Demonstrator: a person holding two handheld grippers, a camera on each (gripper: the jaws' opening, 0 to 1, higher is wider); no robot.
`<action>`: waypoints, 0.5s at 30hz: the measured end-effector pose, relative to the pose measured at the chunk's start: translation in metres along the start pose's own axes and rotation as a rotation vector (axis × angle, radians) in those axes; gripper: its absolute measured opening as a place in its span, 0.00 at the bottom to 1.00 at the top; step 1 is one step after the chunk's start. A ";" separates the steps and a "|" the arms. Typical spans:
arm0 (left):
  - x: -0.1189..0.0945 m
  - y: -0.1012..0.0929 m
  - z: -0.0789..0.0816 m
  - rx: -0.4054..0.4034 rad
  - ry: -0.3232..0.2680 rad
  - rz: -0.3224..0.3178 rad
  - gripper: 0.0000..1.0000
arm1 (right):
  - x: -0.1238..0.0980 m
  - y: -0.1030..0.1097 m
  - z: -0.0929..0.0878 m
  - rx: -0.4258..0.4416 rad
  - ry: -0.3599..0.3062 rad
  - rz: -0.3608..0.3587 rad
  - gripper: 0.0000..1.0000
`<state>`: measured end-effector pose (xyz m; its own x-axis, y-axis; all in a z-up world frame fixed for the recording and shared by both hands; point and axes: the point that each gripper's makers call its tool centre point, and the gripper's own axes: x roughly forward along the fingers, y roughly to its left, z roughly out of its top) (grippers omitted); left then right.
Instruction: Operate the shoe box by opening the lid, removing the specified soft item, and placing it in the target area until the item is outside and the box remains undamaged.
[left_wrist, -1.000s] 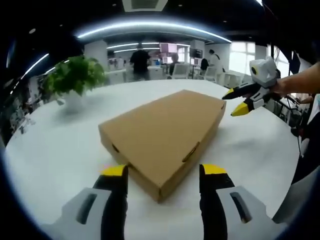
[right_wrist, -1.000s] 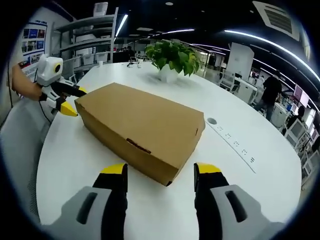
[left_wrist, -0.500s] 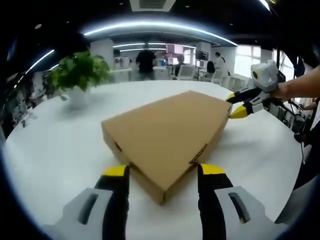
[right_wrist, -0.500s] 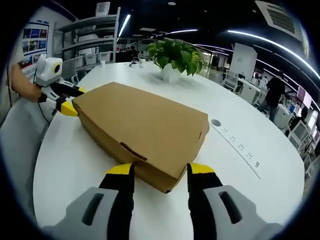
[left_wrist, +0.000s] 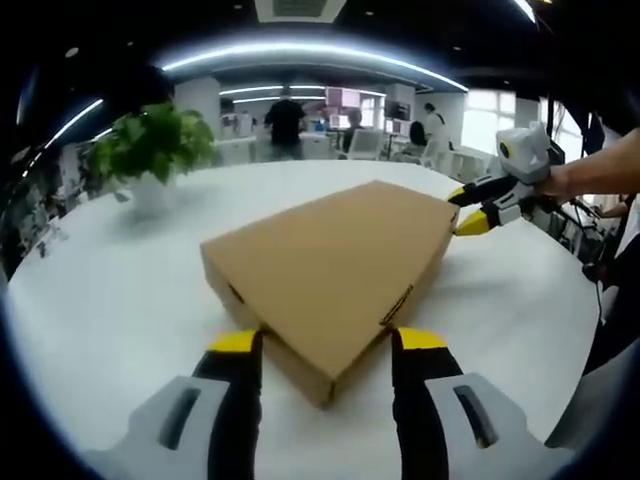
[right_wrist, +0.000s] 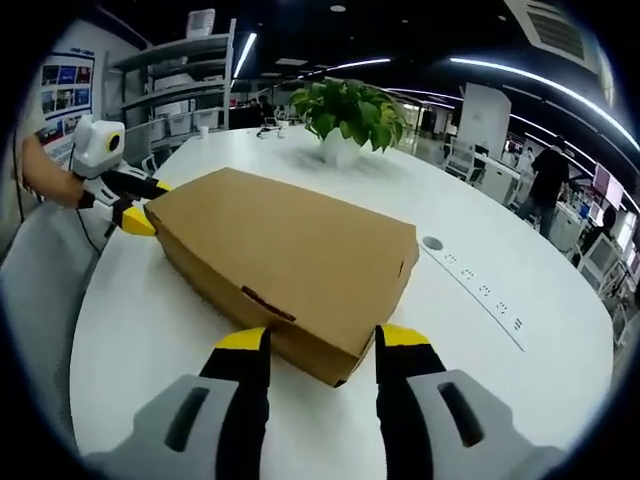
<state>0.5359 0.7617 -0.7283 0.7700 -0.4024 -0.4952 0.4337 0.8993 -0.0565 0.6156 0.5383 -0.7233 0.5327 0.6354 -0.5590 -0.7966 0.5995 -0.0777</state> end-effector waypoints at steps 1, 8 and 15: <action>0.000 0.002 0.000 0.002 0.001 -0.003 0.51 | 0.000 0.001 0.000 0.003 0.000 -0.002 0.38; -0.001 0.008 0.000 0.018 0.021 -0.032 0.50 | -0.001 0.008 0.000 0.027 -0.010 -0.026 0.38; -0.002 0.013 0.000 0.030 0.033 -0.057 0.50 | -0.002 0.016 0.000 0.082 -0.034 -0.055 0.39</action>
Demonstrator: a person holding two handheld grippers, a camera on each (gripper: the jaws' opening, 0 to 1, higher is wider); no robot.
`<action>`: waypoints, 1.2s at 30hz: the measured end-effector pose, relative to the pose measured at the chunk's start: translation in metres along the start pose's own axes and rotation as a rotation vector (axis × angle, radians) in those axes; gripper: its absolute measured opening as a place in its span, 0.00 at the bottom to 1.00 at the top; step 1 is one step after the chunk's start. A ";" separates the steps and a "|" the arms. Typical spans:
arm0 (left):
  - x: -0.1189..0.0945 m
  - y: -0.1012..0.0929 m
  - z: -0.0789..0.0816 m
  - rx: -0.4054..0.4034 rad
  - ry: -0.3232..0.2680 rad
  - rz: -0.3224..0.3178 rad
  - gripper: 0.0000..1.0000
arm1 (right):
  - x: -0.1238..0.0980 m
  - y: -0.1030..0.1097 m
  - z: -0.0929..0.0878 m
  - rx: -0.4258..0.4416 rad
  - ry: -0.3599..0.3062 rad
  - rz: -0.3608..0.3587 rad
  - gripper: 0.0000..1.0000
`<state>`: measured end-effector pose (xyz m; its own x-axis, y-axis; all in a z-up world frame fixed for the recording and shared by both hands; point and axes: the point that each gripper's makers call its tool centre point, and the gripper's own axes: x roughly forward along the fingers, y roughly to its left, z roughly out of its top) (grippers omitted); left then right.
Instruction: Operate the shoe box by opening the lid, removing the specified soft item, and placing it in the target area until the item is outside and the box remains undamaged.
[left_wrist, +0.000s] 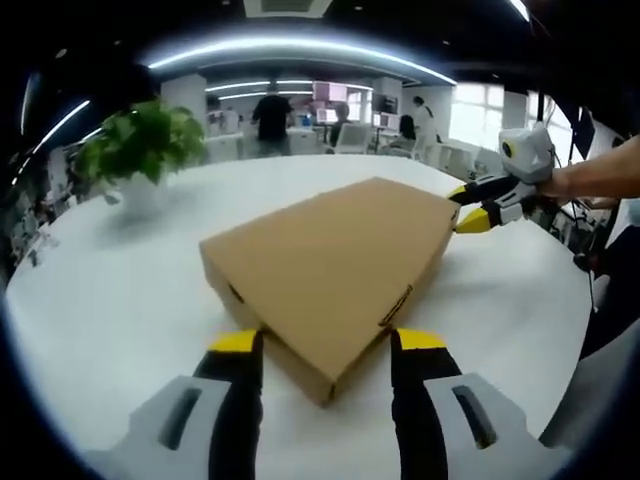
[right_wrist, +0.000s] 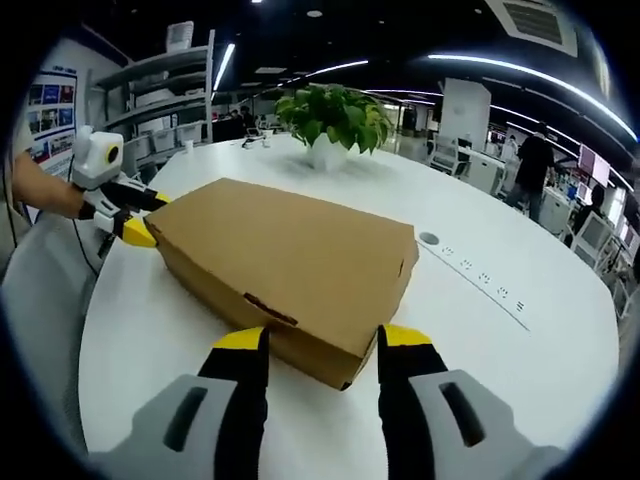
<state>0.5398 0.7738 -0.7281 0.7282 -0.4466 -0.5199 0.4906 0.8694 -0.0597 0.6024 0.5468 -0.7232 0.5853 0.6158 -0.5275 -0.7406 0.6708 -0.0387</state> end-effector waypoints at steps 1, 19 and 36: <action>0.000 0.001 0.000 0.002 0.003 -0.004 0.50 | -0.001 0.002 0.000 0.000 0.000 -0.004 0.39; -0.005 0.016 -0.003 0.040 0.032 -0.081 0.49 | -0.006 0.024 -0.002 0.021 0.003 -0.074 0.38; -0.008 0.036 -0.005 0.101 0.072 -0.173 0.49 | -0.009 0.047 -0.003 0.049 0.029 -0.115 0.34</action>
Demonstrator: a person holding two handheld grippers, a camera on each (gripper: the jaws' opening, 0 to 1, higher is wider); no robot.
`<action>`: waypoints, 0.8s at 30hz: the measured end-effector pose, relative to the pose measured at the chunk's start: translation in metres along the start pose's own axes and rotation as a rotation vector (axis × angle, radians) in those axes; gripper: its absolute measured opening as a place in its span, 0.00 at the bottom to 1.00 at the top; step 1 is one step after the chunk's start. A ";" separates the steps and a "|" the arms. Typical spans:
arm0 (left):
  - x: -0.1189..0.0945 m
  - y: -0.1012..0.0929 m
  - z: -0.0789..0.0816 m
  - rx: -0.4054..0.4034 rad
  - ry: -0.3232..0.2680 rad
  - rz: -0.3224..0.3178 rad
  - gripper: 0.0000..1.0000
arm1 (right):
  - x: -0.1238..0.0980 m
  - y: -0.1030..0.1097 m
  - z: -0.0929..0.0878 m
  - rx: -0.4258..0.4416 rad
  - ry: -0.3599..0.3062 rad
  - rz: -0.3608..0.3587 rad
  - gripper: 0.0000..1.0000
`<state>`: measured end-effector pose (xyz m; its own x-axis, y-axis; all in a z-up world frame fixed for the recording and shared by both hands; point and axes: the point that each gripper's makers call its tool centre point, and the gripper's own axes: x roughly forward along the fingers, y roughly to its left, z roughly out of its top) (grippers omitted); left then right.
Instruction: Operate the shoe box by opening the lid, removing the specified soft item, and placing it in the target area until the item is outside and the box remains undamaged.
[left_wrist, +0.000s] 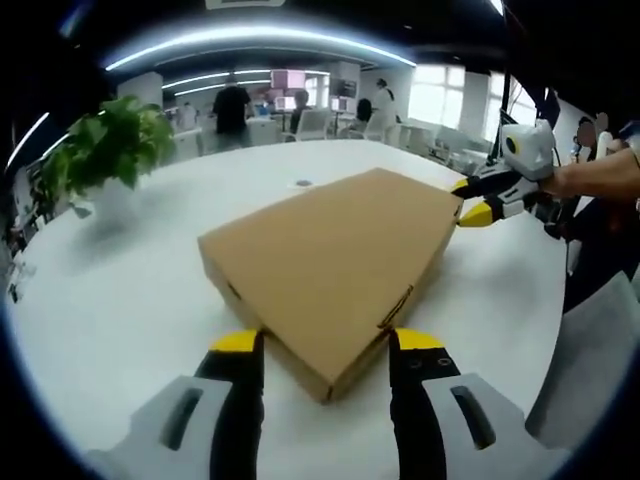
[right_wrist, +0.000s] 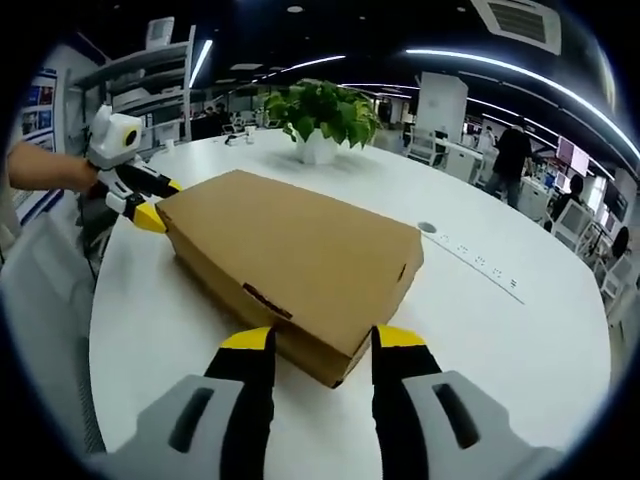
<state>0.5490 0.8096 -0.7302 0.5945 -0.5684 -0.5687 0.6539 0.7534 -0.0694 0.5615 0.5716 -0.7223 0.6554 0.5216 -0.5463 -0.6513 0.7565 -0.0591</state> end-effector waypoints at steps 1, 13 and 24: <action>0.000 0.001 0.000 0.003 0.000 -0.004 0.49 | -0.001 0.002 0.000 0.009 0.001 -0.007 0.34; -0.003 0.007 -0.001 0.049 0.039 -0.070 0.49 | -0.009 0.019 -0.004 0.080 0.018 -0.069 0.34; -0.008 0.009 -0.005 0.066 0.108 -0.117 0.47 | -0.019 0.037 -0.008 0.149 0.025 -0.100 0.33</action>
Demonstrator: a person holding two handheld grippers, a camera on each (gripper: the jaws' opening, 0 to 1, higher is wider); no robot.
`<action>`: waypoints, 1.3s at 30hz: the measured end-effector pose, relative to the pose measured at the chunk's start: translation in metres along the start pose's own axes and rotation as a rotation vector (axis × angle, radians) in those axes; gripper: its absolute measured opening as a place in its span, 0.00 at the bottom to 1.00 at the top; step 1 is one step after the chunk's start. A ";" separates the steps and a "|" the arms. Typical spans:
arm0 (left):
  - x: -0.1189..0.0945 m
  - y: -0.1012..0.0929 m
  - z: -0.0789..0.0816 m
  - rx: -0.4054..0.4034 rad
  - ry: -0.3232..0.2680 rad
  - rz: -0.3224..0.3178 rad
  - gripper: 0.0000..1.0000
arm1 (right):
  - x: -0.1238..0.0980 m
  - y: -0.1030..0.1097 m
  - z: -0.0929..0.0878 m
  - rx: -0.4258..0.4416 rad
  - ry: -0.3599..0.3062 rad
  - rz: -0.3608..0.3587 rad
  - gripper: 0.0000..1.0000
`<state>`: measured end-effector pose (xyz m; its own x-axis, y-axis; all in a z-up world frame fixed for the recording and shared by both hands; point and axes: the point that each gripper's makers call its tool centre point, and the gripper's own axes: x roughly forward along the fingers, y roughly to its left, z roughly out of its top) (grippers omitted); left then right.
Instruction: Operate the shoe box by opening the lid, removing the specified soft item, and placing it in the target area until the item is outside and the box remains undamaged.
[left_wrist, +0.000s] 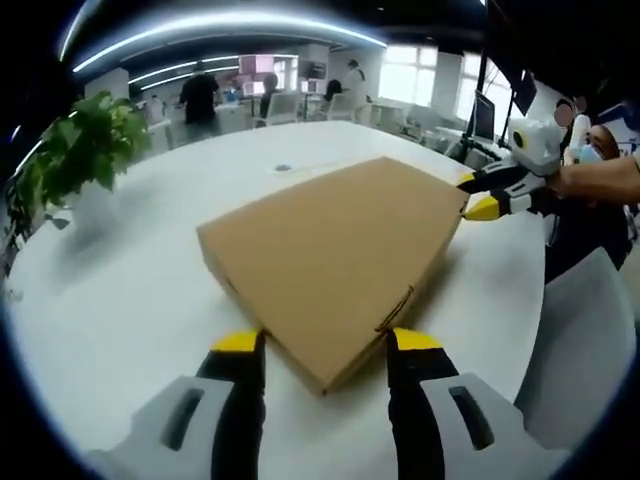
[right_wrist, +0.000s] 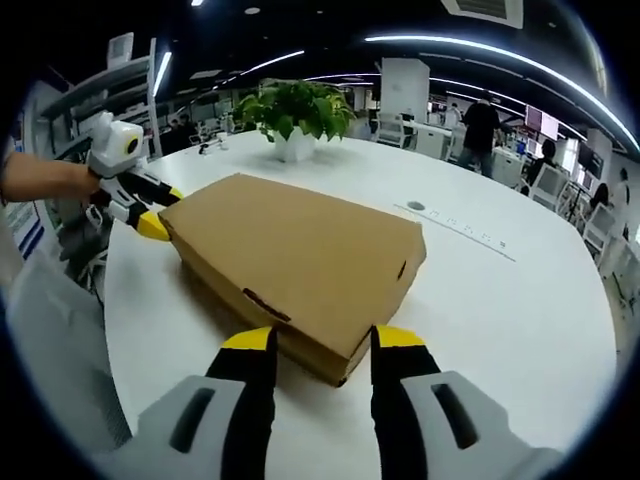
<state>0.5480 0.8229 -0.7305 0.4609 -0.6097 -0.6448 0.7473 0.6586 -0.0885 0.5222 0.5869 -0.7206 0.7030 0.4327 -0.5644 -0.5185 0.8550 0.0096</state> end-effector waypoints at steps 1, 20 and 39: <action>0.000 0.000 0.000 0.000 0.006 -0.001 0.47 | -0.001 0.001 -0.001 0.014 0.001 -0.004 0.33; -0.011 0.004 -0.011 0.007 0.053 -0.011 0.46 | -0.009 0.023 -0.005 0.060 -0.017 -0.024 0.32; -0.034 0.022 -0.028 0.030 0.054 -0.025 0.46 | -0.002 0.057 -0.001 0.043 -0.030 -0.013 0.30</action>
<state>0.5355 0.8701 -0.7315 0.4160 -0.6006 -0.6829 0.7727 0.6293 -0.0827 0.4904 0.6345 -0.7194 0.7240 0.4296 -0.5397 -0.4888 0.8716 0.0381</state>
